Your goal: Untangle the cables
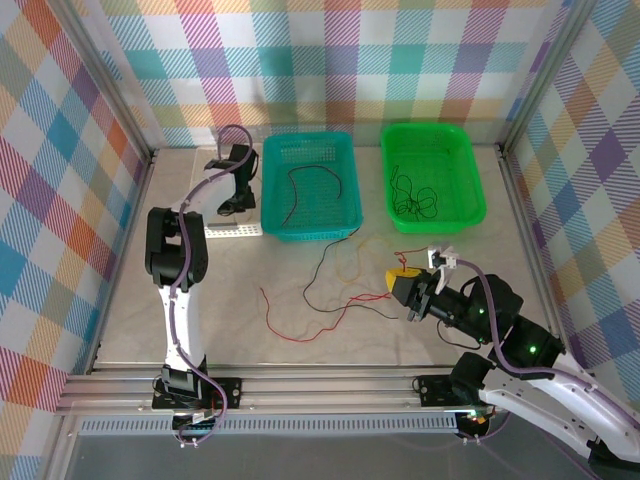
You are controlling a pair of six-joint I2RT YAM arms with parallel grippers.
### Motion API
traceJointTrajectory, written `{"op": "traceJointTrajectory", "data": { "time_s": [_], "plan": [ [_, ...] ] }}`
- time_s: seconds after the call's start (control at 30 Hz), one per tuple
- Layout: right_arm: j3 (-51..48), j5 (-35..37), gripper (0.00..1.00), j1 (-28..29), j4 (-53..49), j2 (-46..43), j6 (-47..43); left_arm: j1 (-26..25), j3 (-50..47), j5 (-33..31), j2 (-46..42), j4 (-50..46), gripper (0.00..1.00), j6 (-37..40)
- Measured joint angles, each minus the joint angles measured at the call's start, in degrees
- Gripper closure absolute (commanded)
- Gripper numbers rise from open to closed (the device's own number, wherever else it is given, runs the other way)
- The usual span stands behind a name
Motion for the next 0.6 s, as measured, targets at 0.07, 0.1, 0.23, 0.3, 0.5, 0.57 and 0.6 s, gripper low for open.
{"op": "traceJointTrajectory", "data": {
  "time_s": [0.07,0.1,0.23,0.3,0.5,0.57,0.6],
  "plan": [
    [0.00,-0.02,1.00,0.00,0.02,0.28,0.04,0.00,0.04,1.68,0.33,-0.04,0.76,0.26],
    [0.00,-0.02,1.00,0.00,0.04,0.39,0.04,0.00,0.04,2.47,0.46,-0.11,0.73,0.33],
    [0.00,-0.07,1.00,0.00,0.31,0.85,0.09,0.00,0.37,4.96,0.59,-1.05,0.60,0.46],
    [0.00,-0.24,1.00,0.00,0.61,1.07,0.24,0.00,0.94,5.84,0.59,-1.44,0.53,0.61],
    [-0.02,-0.26,1.00,0.00,1.18,1.81,0.46,0.00,2.49,7.63,-1.33,-1.49,0.30,0.24],
    [0.00,-0.20,1.00,0.00,1.25,2.45,0.46,0.00,2.75,8.13,-3.28,-1.44,0.24,-0.02],
    [0.13,-0.15,1.00,0.00,1.09,3.10,0.46,0.00,2.95,8.41,-4.59,-1.40,0.22,-0.22]
  ]
}}
